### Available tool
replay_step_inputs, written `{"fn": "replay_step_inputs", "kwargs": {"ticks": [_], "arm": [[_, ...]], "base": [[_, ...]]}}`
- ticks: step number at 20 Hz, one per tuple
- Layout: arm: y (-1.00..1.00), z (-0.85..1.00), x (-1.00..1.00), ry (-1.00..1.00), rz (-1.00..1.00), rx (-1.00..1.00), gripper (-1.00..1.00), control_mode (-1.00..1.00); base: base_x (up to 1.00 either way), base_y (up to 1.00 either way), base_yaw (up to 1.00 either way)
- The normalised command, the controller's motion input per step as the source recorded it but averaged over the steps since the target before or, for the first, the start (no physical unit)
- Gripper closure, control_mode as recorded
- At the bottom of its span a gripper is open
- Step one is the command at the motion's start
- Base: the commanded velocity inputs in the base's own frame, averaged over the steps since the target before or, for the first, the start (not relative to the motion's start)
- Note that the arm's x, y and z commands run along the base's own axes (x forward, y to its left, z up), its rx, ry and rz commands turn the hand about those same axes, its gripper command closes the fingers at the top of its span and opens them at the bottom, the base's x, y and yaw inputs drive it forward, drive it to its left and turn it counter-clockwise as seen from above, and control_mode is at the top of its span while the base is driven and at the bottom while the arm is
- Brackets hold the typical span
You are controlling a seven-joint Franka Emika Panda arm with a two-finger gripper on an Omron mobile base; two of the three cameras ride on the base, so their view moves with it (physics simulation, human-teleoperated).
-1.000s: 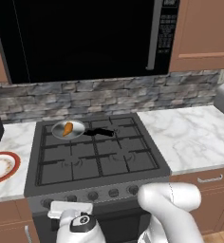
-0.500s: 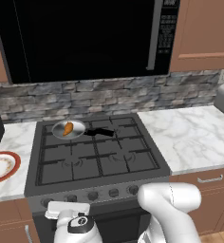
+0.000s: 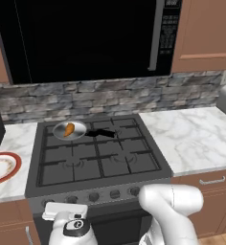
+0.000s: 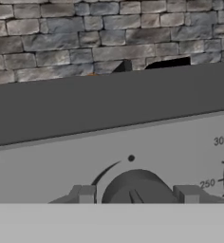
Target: Pick the croissant and place it on the pan. Then turn on the stove to warm the croissant.
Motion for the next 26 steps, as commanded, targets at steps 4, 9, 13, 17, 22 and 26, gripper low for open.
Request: {"fn": "replay_step_inputs", "kwargs": {"ticks": [4, 9, 13, 17, 22, 26], "arm": [[-0.41, -0.61, 0.25, -0.03, 0.0, 0.0, 1.0, -1.0], [-0.41, -0.79, 0.24, 0.0, 0.05, -0.03, 1.0, -1.0], [-0.42, -0.83, 0.29, 0.0, 0.1, -0.11, 1.0, -1.0], [-0.37, -0.98, 0.41, 0.0, 0.13, -0.16, 1.0, -1.0], [-0.38, -1.0, 0.61, 0.13, 0.2, -0.16, 1.0, -1.0], [-0.44, -1.0, 0.7, 0.2, 0.25, -0.13, 1.0, -1.0]], "base": [[0.0, 0.0, 0.0], [0.0, 0.0, 0.0], [0.0, 0.0, 0.0], [0.0, 0.0, 0.0], [0.0, 0.0, 0.0], [0.0, 0.0, 0.0]]}}
